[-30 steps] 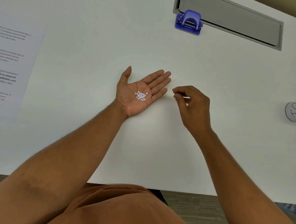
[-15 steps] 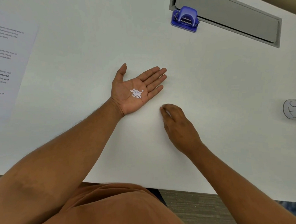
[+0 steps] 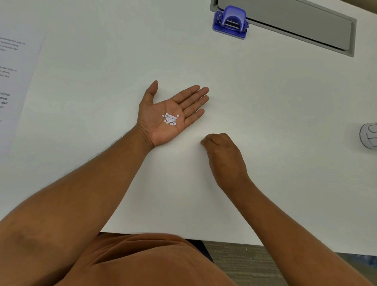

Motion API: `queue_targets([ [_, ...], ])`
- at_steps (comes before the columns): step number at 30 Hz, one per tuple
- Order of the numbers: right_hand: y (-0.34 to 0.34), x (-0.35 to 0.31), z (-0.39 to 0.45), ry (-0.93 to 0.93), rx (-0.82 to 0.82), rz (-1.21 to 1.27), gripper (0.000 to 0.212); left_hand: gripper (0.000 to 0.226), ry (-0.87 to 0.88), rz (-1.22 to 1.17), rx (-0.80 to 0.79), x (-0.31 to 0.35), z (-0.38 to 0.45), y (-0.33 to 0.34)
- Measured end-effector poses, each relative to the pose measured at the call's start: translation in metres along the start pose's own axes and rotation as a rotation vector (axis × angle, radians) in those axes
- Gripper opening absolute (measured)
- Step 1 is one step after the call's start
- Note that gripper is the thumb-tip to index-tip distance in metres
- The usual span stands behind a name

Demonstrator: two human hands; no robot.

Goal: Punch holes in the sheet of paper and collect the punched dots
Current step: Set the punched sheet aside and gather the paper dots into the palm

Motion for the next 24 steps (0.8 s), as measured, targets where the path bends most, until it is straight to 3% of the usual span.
queue_targets([
  [6,-0.003,0.001,0.008,0.09,0.072,0.097,0.019,0.096,-0.006,0.002,0.003,0.0,0.0,0.0],
  [10,-0.02,-0.013,0.021,0.296,0.185,0.361,0.017,0.097,-0.015,0.004,-0.002,-0.001,0.0,0.0],
  [14,-0.038,-0.046,0.044,0.305,0.267,0.598,0.016,0.098,-0.024,-0.016,-0.007,0.0,0.002,0.0],
  [24,-0.04,-0.057,0.075,0.356,0.136,0.679,0.011,0.098,-0.021,-0.016,-0.002,0.001,0.001,-0.001],
])
Point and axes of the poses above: each hand's wrist, its own z-axis towards the middle knuckle, its own y-axis out of the palm, x = y × z, the point moved 2 cm from there along z, towards the middle knuckle, and after that the axes turned 11 degrees about -z, right-handed, at the moved point
